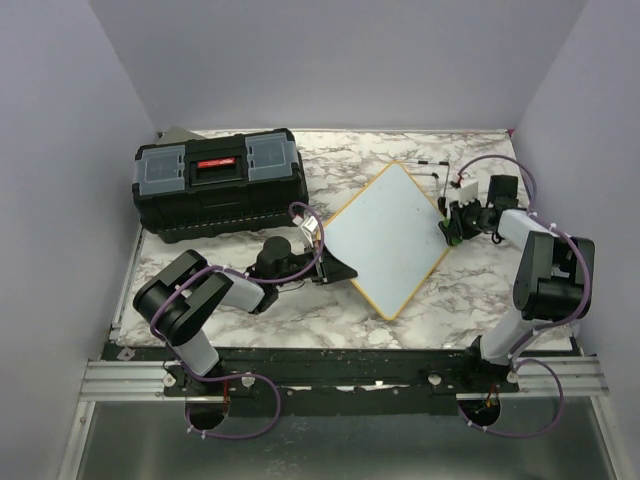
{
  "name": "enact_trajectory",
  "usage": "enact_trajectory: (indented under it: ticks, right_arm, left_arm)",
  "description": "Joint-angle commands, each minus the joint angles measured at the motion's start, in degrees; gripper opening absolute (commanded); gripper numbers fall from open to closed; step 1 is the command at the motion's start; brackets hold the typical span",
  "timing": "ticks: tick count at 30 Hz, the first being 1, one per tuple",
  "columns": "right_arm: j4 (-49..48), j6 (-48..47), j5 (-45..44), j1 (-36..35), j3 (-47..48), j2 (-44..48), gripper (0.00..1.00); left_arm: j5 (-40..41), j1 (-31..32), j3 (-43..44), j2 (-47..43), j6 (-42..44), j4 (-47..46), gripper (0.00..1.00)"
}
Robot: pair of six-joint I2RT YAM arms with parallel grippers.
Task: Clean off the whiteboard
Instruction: Erase the whiteboard at the center of the board.
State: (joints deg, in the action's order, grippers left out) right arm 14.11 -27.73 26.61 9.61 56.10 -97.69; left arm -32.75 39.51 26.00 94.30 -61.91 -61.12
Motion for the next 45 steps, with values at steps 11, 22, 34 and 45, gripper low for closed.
enact_trajectory:
  ticks: [11, 22, 34, 45]
  right_arm:
    - [6.85, 1.21, 4.32, -4.97, 2.57, 1.90, 0.01]
    - [1.34, 0.28, -11.09, -3.29, -0.35, -1.72, 0.01]
    - [7.53, -0.17, 7.90, -9.08, -0.88, 3.64, 0.01]
    - [0.90, 4.49, -6.08, -1.29, 1.78, -2.06, 0.01]
  left_arm:
    - [-6.72, 1.51, 1.56, -2.30, 1.79, -7.47, 0.00]
    - [-6.86, 1.60, 1.10, -2.13, 1.54, -8.65, 0.00]
    - [-6.63, 1.62, 1.03, -0.88, 0.64, -10.57, 0.00]
    - [-6.93, 1.65, 0.73, -1.85, 1.18, -9.68, 0.00]
